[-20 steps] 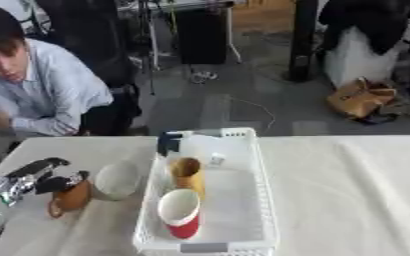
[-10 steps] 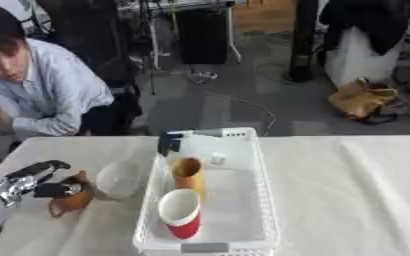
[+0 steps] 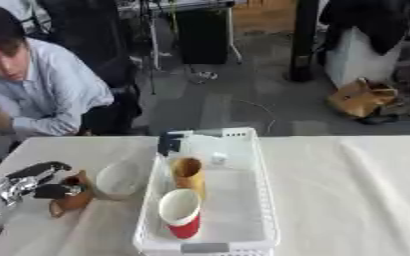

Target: Pick up objects on the table and place them in the box.

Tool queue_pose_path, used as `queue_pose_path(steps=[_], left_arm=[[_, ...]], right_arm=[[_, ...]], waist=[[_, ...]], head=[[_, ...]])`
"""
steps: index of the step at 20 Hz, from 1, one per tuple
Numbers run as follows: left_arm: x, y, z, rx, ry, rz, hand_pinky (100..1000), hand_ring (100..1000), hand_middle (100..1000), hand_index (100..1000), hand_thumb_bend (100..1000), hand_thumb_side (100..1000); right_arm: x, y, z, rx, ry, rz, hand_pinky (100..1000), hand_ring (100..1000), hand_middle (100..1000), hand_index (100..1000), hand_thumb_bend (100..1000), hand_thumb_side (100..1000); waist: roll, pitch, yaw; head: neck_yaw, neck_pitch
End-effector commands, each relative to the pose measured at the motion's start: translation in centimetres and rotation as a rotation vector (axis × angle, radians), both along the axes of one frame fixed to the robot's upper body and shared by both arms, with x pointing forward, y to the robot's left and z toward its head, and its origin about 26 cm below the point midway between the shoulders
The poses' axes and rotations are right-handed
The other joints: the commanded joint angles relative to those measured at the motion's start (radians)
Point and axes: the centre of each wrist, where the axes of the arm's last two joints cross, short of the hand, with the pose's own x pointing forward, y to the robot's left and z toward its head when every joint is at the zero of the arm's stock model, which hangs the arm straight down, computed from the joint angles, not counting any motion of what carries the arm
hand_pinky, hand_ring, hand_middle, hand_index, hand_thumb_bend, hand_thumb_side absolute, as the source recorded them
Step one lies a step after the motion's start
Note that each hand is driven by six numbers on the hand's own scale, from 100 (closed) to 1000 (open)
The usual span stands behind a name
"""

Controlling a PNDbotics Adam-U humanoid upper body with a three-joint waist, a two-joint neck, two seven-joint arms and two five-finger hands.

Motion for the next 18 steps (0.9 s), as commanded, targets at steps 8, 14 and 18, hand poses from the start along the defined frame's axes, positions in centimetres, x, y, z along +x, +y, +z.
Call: queue_pose_path(steps=[8, 14, 18], left_arm=[[-0.06, 0.67, 1.21, 0.023, -0.011, 0.014, 1000, 1000, 1000, 1000, 410, 758], [0.01, 0.56, 0.90, 0.026, 0.005, 0.016, 1000, 1000, 1000, 1000, 415, 768], [0.01, 0.59, 0.80, 0.025, 0.016, 0.015, 1000, 1000, 1000, 1000, 414, 776]], right_arm=[[-0.17, 0.02, 0.75, -0.004, -0.030, -0.002, 803, 879, 717, 728, 100, 1000], [-0.14, 0.05, 0.79, -0.004, -0.034, -0.003, 803, 879, 717, 726, 100, 1000], [-0.13, 0.05, 0.82, -0.005, -0.034, -0.004, 804, 879, 716, 726, 100, 1000]], waist=[[-0.003, -0.015, -0.008], [-0.002, -0.011, -0.013], [-0.001, -0.010, -0.014]], head=[[0.008, -0.009], [0.010, -0.011], [0.012, -0.010]])
